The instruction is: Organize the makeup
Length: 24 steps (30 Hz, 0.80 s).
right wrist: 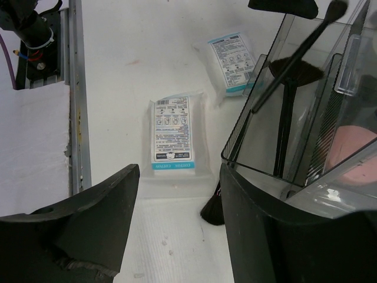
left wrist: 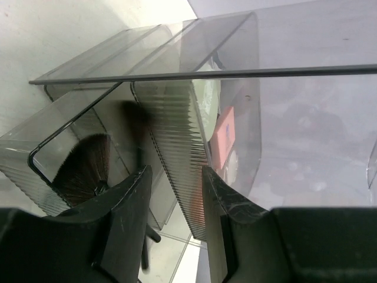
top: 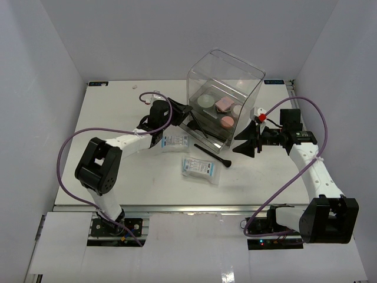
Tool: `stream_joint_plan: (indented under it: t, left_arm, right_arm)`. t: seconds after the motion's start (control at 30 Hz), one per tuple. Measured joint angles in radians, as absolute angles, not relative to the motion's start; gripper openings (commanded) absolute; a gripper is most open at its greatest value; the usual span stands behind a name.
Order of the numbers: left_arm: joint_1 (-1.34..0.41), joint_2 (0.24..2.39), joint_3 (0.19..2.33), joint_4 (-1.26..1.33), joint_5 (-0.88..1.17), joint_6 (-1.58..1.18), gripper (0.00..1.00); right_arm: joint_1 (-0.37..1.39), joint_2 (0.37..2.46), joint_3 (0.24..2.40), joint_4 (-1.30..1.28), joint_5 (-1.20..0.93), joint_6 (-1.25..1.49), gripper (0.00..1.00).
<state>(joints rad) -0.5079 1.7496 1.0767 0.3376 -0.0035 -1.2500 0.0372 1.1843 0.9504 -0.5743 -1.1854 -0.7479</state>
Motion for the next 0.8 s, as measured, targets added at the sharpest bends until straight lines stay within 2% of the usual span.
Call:
stream_joint_plan:
  t: [0.37, 0.47, 0.5, 0.6, 0.8]
  left_arm:
    - [-0.510, 1.761, 1.090, 0.353, 0.047, -1.190, 0.65]
    - [-0.510, 1.745, 1.090, 0.344, 0.067, -1.112, 0.74]
    - [-0.510, 1.729, 1.090, 0.331, 0.074, -1.076, 0.83]
    - [-0.507, 1.640, 1.085, 0.295, 0.113, -0.934, 0.98]
    - [-0.388, 1.322, 0.959, 0.274, 0.366, -0.654, 0.98]
  right_arm:
    - [0.032, 1.184, 0.934, -0.574, -1.172, -0.748, 0.64]
    - [0.038, 1.180, 0.932, -0.574, -1.129, -0.751, 0.64]
    - [0.047, 1.173, 0.928, -0.572, -1.093, -0.756, 0.64]
    - [0.091, 1.138, 0.896, -0.570, -0.974, -0.778, 0.64]
    - [0.216, 1.110, 0.794, -0.537, -0.698, -0.819, 0.63]
